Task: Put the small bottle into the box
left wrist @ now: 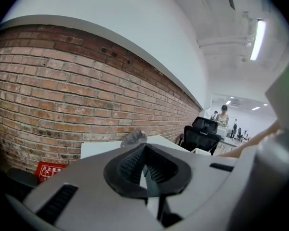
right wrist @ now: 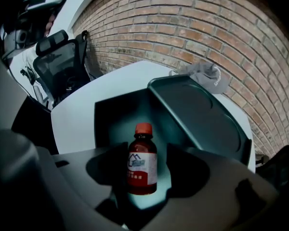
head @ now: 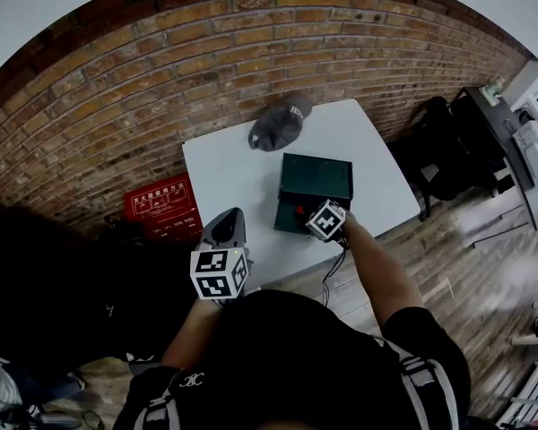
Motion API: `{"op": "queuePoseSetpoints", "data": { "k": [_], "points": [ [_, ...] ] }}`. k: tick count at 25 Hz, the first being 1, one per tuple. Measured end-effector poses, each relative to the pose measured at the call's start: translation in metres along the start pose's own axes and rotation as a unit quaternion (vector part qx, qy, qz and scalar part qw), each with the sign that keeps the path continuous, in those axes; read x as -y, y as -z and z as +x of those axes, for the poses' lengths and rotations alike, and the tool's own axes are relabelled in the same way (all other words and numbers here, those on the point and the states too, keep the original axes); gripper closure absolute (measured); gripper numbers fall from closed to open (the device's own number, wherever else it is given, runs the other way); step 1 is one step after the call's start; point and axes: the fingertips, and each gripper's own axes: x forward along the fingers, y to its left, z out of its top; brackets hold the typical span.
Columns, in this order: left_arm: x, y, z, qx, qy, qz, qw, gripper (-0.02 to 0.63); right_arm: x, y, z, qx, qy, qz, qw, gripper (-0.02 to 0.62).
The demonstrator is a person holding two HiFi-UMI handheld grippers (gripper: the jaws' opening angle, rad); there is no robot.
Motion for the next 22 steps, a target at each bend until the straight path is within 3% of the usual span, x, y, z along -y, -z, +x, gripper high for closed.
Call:
{"op": "queuePoseSetpoints", "data": {
  "k": [6,8,10,13,16,22],
  "points": [
    [0.021,0.006,0.006,-0.011,0.029,0.001,0.9995,0.6,-0.006,-0.026,-0.034,0.091,0.019,0.017,0.996,0.362],
    [0.029,0.008,0.009,-0.014,0.038,0.002,0.9992,0.6,-0.002,-0.035,-0.052,0.137,0.027,0.049,0.989,0.374],
    [0.037,0.009,0.012,-0.017,0.046,0.004,0.9988,0.6,0.005,-0.041,-0.072,0.184,0.047,0.088,0.978,0.493],
    [0.047,0.011,0.016,-0.022,0.059,0.008,0.998,0.6,0.012,-0.045,-0.104,0.24,0.077,0.126,0.959,0.555],
    [0.053,0.01,0.02,-0.024,0.068,0.01,0.9974,0.6,0.014,-0.055,-0.142,0.298,0.111,0.152,0.936,0.565],
    [0.063,0.007,0.028,-0.024,0.079,0.017,0.9964,0.6,0.011,-0.077,-0.232,0.417,0.187,0.195,0.868,0.566]
  ]
}}
